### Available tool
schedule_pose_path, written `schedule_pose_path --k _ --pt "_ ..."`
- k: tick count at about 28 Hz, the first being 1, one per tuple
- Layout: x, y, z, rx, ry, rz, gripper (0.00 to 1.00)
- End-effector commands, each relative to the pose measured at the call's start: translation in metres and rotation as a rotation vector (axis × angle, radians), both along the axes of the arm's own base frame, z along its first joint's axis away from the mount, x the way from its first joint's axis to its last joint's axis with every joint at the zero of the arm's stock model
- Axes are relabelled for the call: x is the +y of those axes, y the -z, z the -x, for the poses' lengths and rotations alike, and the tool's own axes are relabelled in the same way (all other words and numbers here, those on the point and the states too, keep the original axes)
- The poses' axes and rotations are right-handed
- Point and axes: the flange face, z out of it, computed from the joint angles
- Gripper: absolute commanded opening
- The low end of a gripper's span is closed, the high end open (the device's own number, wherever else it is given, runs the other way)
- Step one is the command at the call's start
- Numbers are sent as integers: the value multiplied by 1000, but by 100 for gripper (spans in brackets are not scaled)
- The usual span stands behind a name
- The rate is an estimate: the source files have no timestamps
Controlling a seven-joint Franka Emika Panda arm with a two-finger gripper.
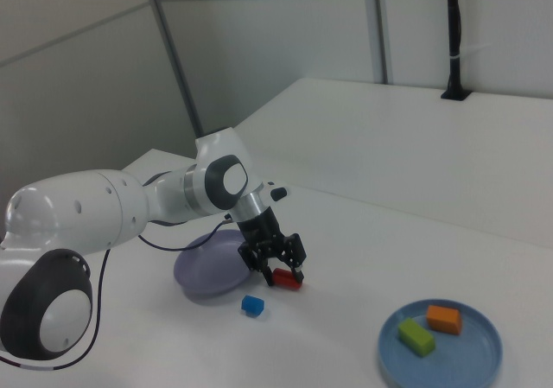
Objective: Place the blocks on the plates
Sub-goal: 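Carry the red block onto the lavender plate and release it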
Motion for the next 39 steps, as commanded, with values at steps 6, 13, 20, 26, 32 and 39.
schedule_pose_path --k 6,13,20,26,32,39 --pt "-3 -27 1 -27 15 -10 23" --pt "34 -60 3 -77 -20 -70 24" --pt "69 -61 11 -73 -74 -93 25" --pt "95 -55 19 -62 -114 -89 29" --pt "116 -49 26 -53 -146 -85 53" --pt "138 -44 35 -42 -191 -61 100"
